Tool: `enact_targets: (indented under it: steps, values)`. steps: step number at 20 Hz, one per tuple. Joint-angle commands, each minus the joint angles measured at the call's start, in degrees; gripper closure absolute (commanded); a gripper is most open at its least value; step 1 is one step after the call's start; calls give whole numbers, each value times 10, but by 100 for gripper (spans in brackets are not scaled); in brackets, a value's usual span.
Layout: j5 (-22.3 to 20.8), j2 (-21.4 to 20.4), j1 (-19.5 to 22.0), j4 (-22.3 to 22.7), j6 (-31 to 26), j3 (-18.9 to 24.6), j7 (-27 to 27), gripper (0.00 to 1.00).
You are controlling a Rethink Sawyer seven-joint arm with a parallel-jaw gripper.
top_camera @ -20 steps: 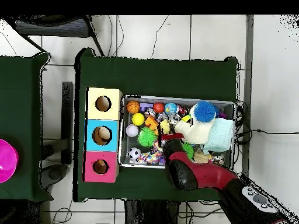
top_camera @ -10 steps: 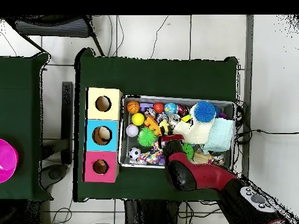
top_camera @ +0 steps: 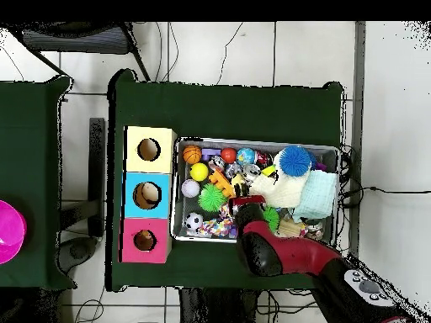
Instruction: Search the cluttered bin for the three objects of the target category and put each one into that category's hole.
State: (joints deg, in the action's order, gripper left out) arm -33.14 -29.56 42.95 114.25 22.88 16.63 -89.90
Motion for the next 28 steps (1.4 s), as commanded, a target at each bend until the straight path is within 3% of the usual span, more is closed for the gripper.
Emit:
enact_targets:
  steps: [1, 6, 13, 18, 22, 28]
  values:
    - [26, -23, -10, -50, 17, -17, -94, 100]
    - [33, -68, -12, -16, -5, -12, -106, 100]
    - [66, -150, 7, 59, -73, 58, -146, 100]
    - [136, -217, -29, 125, -99, 51, -172, 100]
    - [181, -260, -49, 150, -129, 58, -181, 100]
    - [283, -342, -143, 180, -194, 7, -184, 100]
